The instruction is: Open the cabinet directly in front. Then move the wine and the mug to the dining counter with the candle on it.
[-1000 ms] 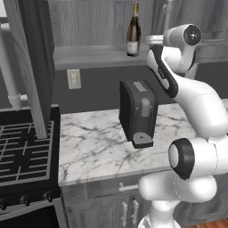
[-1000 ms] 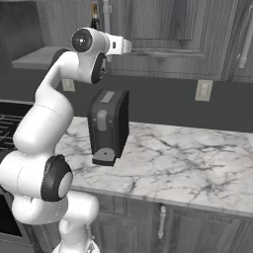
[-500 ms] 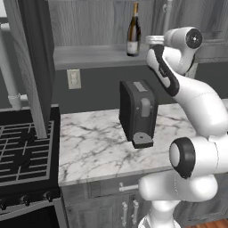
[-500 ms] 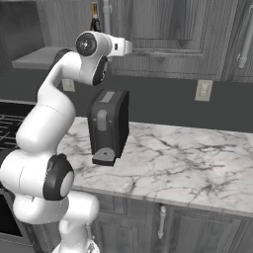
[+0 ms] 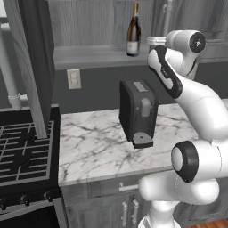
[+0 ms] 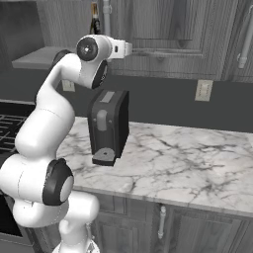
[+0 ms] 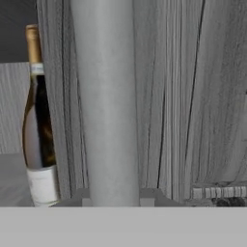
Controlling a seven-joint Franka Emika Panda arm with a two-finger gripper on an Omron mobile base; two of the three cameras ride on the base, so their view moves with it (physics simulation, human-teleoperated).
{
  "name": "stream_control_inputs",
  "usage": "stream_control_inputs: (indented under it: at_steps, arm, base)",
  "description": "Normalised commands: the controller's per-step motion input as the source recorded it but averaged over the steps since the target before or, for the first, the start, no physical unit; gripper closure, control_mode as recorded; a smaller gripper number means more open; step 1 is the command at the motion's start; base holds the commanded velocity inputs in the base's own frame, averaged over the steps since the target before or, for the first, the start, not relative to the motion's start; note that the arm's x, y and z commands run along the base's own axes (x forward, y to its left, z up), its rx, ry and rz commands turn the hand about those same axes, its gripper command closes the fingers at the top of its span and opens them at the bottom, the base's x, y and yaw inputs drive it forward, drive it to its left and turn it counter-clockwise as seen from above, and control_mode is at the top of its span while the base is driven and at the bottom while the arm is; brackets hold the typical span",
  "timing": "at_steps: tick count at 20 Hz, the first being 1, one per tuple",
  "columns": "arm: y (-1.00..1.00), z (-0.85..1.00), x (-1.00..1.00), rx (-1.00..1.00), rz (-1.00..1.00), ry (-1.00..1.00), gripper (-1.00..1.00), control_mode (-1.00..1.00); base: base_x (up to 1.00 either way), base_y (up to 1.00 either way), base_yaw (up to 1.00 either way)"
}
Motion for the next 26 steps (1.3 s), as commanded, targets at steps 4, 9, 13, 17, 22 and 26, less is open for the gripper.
stream_control_inputs:
  at_steps: [4,9,13,17,22,26]
  arm:
    - [-0.14,0.04,-0.18,0.01,0.02,-0.05,1.00,-1.00]
    - [-0.55,0.31,-0.52,0.07,0.04,-0.16,1.00,-1.00]
    - [-0.73,0.36,-0.62,0.09,0.03,-0.18,1.00,-1.00]
    - [-0.78,0.40,-0.57,0.10,0.01,-0.16,1.00,-1.00]
    - [-0.82,0.51,-0.52,0.10,0.00,-0.15,1.00,-1.00]
    - [-0.81,0.56,-0.42,0.11,0.00,-0.12,1.00,-1.00]
  base:
    - [0.00,0.00,0.00]
    - [0.00,0.00,0.00]
    - [0.00,0.00,0.00]
    - [0.00,0.00,0.00]
    - [0.00,0.00,0.00]
    - [0.00,0.00,0.00]
